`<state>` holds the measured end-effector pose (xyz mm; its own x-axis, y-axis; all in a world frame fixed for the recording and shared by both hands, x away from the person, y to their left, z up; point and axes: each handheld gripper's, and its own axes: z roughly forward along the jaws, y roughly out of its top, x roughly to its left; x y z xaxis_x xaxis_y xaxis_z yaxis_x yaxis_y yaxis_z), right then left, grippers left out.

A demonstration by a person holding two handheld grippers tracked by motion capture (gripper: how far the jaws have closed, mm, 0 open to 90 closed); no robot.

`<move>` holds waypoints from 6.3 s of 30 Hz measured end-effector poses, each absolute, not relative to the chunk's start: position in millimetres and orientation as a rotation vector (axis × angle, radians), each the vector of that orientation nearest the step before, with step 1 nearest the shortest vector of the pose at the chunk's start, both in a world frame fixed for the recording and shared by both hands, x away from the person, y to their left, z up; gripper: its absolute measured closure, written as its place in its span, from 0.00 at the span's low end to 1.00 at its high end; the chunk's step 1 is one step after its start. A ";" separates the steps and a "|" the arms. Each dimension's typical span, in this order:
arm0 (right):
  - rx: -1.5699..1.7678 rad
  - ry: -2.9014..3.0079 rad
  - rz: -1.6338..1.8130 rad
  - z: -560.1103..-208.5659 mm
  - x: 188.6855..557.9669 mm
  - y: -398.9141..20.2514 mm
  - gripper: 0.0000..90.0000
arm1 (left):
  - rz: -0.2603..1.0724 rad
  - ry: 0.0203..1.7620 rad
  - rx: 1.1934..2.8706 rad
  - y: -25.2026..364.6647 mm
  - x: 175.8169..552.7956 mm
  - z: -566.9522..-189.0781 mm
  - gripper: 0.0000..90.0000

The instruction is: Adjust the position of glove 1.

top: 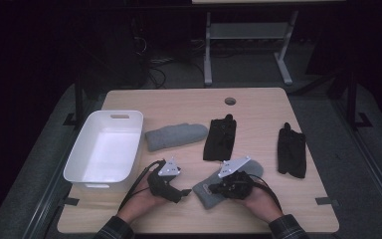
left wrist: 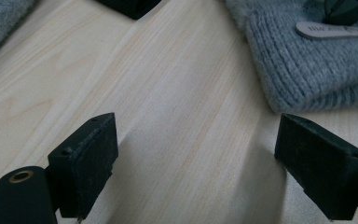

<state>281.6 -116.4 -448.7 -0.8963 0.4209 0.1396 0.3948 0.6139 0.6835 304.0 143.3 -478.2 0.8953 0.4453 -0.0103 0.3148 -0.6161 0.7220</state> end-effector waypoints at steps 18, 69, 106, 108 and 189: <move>0.885 2.566 1.243 -428.8 279.5 -178.6 0.65 | 0.218 0.535 2.280 143.4 304.3 -478.2 0.14; 1.129 2.396 1.046 -482.4 267.2 -266.8 0.11 | 0.348 0.796 2.261 134.2 361.8 -428.9 0.99; 1.137 2.394 1.043 -482.4 266.4 -267.2 0.11 | 0.479 1.071 2.309 118.8 441.3 -447.0 0.99; 1.137 2.394 1.043 -482.4 266.4 -267.2 0.11 | 0.464 1.062 2.297 112.7 440.4 -447.9 0.99; 1.135 2.396 1.043 -482.4 266.4 -266.9 0.10 | 0.137 0.963 2.145 129.5 444.7 -412.8 0.91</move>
<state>266.4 -266.9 -482.4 -0.6468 0.7615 0.0425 0.5500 0.4271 0.7177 444.7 129.5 -412.8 0.7089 0.6767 -0.1987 0.5942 -0.4213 0.6852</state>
